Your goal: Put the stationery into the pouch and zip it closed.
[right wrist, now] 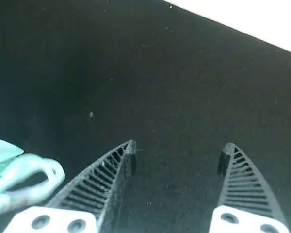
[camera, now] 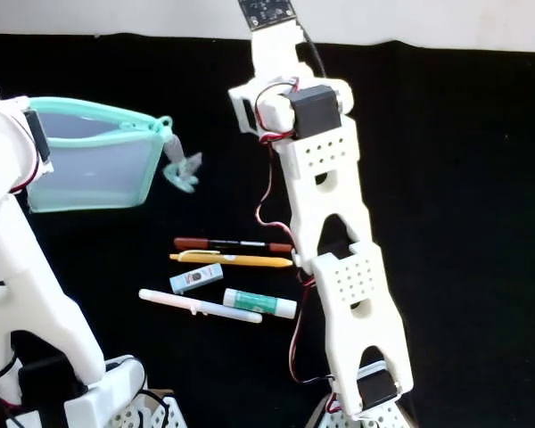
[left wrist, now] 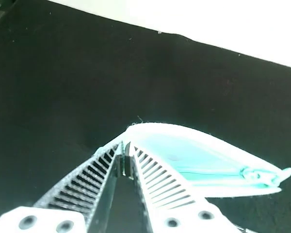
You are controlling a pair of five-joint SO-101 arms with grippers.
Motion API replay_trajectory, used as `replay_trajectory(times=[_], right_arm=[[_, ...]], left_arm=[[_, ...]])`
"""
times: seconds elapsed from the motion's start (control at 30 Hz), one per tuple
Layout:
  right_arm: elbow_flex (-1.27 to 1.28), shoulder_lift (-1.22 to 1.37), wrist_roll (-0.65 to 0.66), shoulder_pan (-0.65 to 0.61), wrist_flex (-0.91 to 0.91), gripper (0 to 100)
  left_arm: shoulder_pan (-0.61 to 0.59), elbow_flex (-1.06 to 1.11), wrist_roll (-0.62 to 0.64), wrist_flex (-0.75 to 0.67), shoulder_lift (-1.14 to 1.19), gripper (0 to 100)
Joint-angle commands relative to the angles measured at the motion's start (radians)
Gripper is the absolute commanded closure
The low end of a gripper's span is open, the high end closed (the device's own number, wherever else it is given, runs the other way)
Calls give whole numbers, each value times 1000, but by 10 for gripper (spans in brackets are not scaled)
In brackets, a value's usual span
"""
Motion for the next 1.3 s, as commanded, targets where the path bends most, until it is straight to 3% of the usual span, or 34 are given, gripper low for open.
replay_trajectory(times=[0.0,0.43,0.67,0.97,1.17,1.27], right_arm=[[-102,-56,-12,30,10,724],[-101,-53,-12,62,25,724],[-110,-1,-12,77,25,724],[-110,16,-12,94,24,724],[-110,16,-12,94,24,724],[-110,16,-12,94,24,724]], left_arm=[[16,-36,28,-3,-22,994],[15,203,55,-94,-24,994],[-50,335,44,-121,-24,989],[-65,437,-80,-115,-30,989],[-64,440,-87,-115,-30,898],[-62,440,-87,-115,-30,900]])
